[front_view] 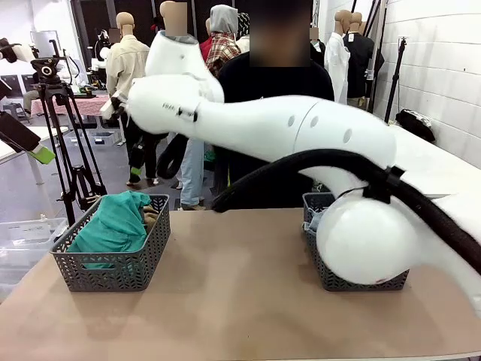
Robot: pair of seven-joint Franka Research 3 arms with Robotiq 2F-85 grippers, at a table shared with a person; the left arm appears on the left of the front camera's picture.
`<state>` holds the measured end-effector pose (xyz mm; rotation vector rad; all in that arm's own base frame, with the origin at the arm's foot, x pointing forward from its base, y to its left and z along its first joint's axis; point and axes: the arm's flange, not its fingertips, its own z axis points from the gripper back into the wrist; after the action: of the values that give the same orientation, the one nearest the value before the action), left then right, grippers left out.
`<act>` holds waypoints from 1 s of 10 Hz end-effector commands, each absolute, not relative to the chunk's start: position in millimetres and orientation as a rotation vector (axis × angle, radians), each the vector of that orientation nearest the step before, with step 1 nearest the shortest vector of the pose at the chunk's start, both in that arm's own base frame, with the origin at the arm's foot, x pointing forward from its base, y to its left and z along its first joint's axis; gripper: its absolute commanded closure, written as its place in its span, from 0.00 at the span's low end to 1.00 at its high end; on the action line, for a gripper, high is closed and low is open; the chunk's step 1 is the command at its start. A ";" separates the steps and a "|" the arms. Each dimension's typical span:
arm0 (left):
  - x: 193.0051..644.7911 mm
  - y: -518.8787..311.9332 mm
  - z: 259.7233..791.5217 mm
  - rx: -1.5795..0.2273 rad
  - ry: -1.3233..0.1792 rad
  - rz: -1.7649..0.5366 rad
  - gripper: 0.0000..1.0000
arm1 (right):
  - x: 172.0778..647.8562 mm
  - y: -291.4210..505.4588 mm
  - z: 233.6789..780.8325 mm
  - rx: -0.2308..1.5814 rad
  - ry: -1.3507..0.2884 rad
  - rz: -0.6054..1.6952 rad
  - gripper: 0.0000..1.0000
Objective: Sort the tops and bottoms.
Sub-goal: Sort the clothes according to human instructions.
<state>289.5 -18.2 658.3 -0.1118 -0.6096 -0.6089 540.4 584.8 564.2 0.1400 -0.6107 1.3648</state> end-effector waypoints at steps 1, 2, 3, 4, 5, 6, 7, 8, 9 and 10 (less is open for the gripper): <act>289.5 -16.5 659.3 -0.109 -0.611 -0.605 0.00 | 475.2 499.5 553.4 0.136 -0.568 1.276 0.00; 289.5 -16.5 659.3 -0.109 -0.611 -0.605 0.00 | 460.9 471.8 558.9 0.123 -0.510 1.276 0.00; 289.5 -16.5 659.3 -0.109 -0.611 -0.605 0.00 | 447.3 443.3 559.8 0.144 -0.430 1.302 0.00; 289.5 -16.5 659.3 -0.109 -0.611 -0.605 0.00 | 433.2 414.4 556.2 0.171 -0.358 1.308 0.00; 289.5 -16.5 659.3 -0.109 -0.611 -0.605 0.00 | 418.7 386.1 550.4 0.160 -0.288 1.311 0.00; 289.5 -16.5 659.3 -0.109 -0.611 -0.605 0.00 | 403.1 353.3 542.3 0.135 -0.209 1.306 0.00; 289.5 -16.5 659.3 -0.109 -0.611 -0.605 0.00 | 382.5 326.9 538.1 0.133 -0.175 1.282 0.00; 289.5 -16.5 659.3 -0.109 -0.611 -0.605 0.00 | 363.7 302.4 534.3 0.134 -0.179 1.238 0.00; 289.5 -16.5 659.3 -0.109 -0.611 -0.605 0.00 | 347.4 278.1 530.4 0.160 -0.236 1.155 0.00; 289.5 -16.5 659.3 -0.109 -0.611 -0.605 0.00 | 333.0 255.2 523.0 0.193 -0.289 1.090 0.00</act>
<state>289.5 -17.9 658.4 -0.1121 -0.6101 -0.6082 406.4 317.5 579.6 0.1517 -0.1735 1.1251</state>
